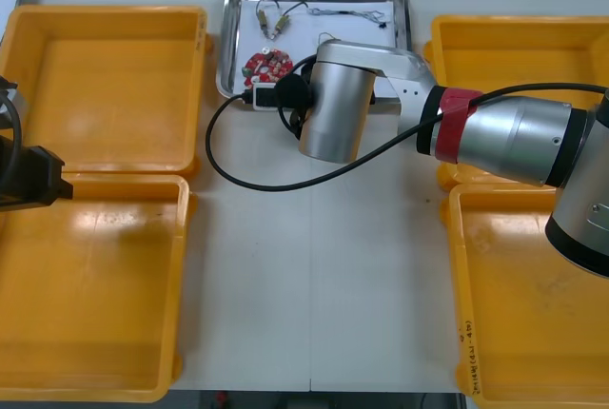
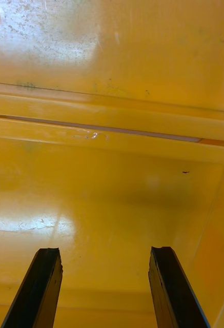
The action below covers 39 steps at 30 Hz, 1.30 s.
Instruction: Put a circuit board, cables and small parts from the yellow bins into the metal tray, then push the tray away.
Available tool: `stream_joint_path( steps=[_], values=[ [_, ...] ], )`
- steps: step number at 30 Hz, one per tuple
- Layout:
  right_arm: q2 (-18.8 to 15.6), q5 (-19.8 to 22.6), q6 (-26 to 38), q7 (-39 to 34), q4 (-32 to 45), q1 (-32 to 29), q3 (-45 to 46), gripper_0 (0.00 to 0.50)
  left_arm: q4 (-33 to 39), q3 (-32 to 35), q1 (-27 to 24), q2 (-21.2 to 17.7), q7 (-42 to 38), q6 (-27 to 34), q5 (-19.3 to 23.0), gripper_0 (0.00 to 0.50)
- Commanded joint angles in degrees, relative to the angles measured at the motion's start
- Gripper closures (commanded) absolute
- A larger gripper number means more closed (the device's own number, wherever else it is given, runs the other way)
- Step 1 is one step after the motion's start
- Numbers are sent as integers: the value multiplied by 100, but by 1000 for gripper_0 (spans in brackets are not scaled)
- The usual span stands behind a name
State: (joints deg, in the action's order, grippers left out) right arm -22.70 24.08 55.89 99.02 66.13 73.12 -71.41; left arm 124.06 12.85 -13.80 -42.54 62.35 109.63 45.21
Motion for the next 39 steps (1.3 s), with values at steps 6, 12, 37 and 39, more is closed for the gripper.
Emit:
stream_joint_path(
  steps=[6,12,37,39],
  values=[
    [116,-17,-167,170,-118,255,-4,0,188,157,79,-246,480,37,-56,0],
    [116,-17,-167,240,-65,246,5,0,188,157,79,-246,480,37,-56,0],
    [433,88,4052,179,3152,-1793,3854,0,188,157,79,-246,480,37,-56,0],
    [433,35,4632,117,3697,-2127,4267,0,188,157,79,-246,480,37,-56,0]
  ],
)
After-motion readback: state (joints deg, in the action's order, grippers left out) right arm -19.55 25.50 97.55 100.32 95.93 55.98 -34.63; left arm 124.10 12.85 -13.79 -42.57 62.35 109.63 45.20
